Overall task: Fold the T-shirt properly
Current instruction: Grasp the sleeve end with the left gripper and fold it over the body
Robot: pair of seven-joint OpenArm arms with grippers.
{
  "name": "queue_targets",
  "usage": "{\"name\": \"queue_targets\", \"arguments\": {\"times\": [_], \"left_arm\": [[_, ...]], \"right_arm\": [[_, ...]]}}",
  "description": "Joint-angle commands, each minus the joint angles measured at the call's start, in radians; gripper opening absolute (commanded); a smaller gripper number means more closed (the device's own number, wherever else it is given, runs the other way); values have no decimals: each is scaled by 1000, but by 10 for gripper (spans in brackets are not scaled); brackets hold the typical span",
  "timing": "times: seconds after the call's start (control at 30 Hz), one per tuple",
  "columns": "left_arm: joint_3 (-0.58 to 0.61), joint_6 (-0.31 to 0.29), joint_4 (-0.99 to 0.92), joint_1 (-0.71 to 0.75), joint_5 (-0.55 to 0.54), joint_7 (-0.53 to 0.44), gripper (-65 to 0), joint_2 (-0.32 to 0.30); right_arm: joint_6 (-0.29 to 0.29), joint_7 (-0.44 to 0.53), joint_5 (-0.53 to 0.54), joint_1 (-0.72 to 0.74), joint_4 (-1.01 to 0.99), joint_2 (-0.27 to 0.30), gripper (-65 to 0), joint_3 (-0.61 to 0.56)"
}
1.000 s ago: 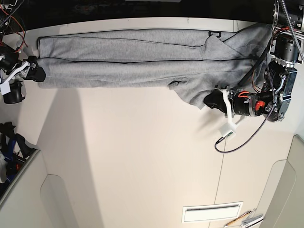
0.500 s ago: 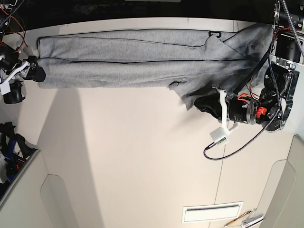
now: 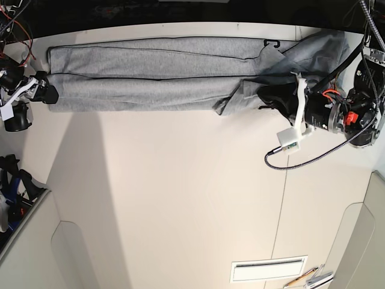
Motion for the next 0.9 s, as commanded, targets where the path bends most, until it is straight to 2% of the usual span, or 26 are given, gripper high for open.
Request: {"name": "queue_targets", "arguments": {"times": [0.0, 0.13, 0.37, 0.77, 0.87], "left_arm": [[-8, -5, 22, 0, -42, -12, -650, -21], [-8, -5, 29, 52, -131, -12, -650, -43], [-8, -5, 29, 125, -131, -12, -650, -69], [-8, -5, 29, 130, -103, -12, -650, -69], [-8, -5, 29, 130, -55, -12, -520, -69]], "right_arm": [[1, 20, 19, 8, 17, 23, -305, 10], [1, 20, 19, 8, 17, 23, -305, 10], [1, 24, 19, 8, 17, 23, -305, 10], [1, 24, 20, 8, 17, 23, -305, 10], [1, 26, 20, 8, 17, 23, -305, 10]]}}
